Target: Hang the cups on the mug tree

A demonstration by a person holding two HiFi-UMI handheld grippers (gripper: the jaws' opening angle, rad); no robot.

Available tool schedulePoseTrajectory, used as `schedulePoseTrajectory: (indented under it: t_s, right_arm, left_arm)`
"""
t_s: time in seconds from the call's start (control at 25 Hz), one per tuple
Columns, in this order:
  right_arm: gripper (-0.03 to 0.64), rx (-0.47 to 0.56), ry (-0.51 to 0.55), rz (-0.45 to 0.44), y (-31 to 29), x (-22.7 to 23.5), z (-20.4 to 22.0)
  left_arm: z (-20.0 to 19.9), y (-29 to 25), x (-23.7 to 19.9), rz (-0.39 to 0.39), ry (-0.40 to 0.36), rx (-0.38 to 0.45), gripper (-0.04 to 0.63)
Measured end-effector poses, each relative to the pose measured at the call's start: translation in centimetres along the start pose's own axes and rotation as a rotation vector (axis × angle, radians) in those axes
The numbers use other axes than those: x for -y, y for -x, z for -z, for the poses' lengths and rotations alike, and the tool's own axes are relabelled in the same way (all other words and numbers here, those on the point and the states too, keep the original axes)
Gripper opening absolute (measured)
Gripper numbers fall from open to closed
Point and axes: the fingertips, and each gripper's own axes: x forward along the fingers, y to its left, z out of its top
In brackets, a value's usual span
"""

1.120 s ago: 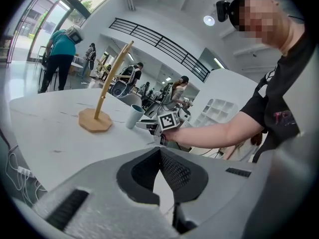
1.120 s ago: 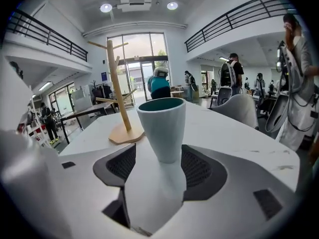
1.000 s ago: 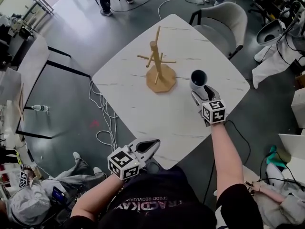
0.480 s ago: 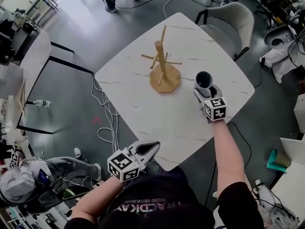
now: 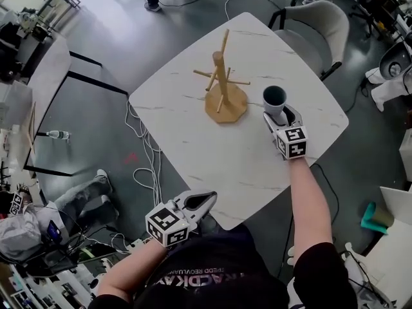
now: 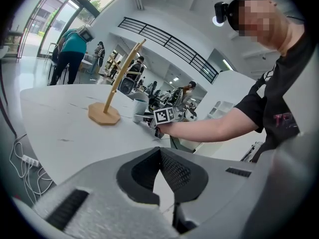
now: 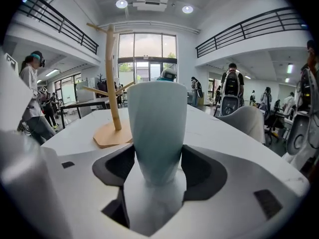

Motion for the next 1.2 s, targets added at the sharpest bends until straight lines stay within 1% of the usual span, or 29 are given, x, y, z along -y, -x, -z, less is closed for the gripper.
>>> schedulePoseTrajectory:
  t_s: [0.24,0.48,0.88,1.2]
  right_arm:
    - [0.282,0.040,-0.043,0.027,0.0,0.3,0.2]
    - [0.282,0.048,-0.066,0.031,0.2,0.3,0.4]
    - [0.281,0.026,0.003,0.043,0.6,-0.4,0.1]
    - [0.281,0.034,0.041,0.045,1.5,-0.6,-1.2]
  left_arm:
    - [0.0,-0.1,-0.3,-0.003,0.005,0.006,-0.003]
    - [-0.1,0.0,-0.4,-0.004,0.011,0.006,-0.003]
    - [-0.1,-0.2,-0.4,0.001,0.010,0.008,-0.003]
    - [-0.4,-0.2,-0.3,0.004,0.003,0.016,-0.003]
